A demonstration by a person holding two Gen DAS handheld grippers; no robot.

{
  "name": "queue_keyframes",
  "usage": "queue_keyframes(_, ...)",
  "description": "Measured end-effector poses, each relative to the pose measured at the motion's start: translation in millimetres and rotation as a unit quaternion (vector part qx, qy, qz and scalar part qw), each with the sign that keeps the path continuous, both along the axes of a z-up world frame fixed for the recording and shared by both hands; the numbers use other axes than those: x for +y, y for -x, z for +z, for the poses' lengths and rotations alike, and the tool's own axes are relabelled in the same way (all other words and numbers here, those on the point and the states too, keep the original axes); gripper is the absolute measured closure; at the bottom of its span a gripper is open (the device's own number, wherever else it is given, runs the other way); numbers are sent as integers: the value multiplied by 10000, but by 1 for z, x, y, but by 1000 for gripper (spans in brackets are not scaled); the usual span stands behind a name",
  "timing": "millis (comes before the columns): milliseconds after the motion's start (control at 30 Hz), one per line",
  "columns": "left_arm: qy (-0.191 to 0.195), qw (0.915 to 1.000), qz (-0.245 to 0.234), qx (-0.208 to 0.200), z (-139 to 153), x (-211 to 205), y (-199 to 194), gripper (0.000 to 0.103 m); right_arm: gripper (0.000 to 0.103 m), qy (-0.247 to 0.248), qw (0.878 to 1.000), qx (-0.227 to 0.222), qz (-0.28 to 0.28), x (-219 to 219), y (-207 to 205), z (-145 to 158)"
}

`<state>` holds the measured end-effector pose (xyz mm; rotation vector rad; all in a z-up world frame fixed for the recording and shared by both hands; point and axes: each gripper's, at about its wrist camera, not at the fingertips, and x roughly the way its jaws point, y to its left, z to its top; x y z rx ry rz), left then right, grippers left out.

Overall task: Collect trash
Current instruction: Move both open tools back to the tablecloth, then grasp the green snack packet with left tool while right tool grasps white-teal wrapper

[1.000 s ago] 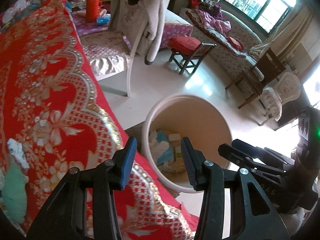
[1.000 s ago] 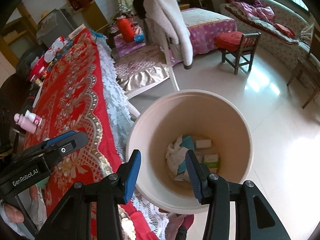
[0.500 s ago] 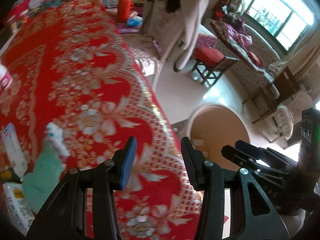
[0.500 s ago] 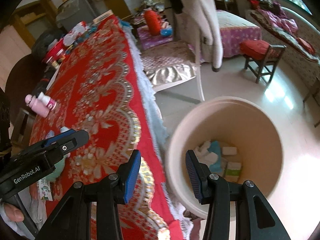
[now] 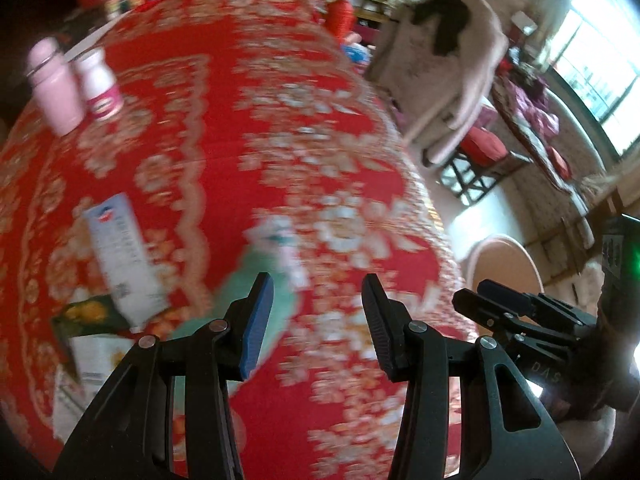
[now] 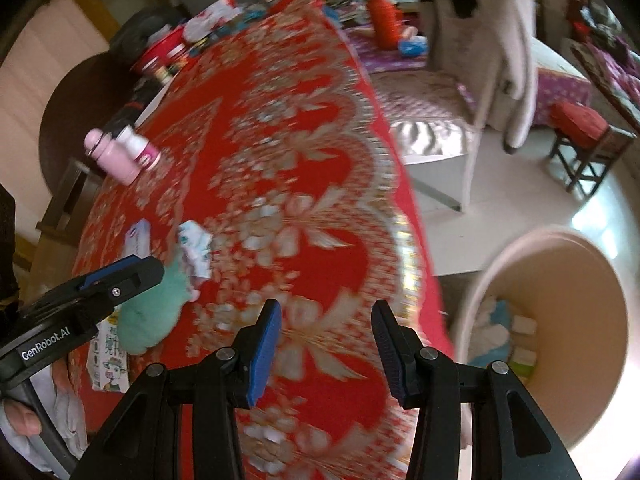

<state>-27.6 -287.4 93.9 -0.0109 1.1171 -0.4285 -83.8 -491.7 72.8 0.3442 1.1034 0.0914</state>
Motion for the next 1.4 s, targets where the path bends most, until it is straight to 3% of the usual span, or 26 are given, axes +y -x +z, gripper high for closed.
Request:
queue_keyframes(400,-36,9941,1079,79,-3,128,-18,59,58,-67,9966,143,811,88,-60,-14)
queue_keyframes(733,120,9901,1362,308,-15,213,-26,59,58,-155,9961,302,813,116,-98,-24)
queue_keyframes(967,67,9942,798,720,-40,213,-25,55,58,-336,9961,560,592,121,-110,-42)
queue_keyframes(1100,-77,9960,424,779,-51,204,-26,55,59,-312,9973,444,491,123,-112,-42)
queue_keyframes(1200,-183,9963,142,833,-57,196,-28,55,66,-227,9974,406,546,127,-112,-42)
queue_keyframes(1400,-367,9955,-124,860,-69,187,-41,55,71,-172,9985,139,510,133,-110,-34)
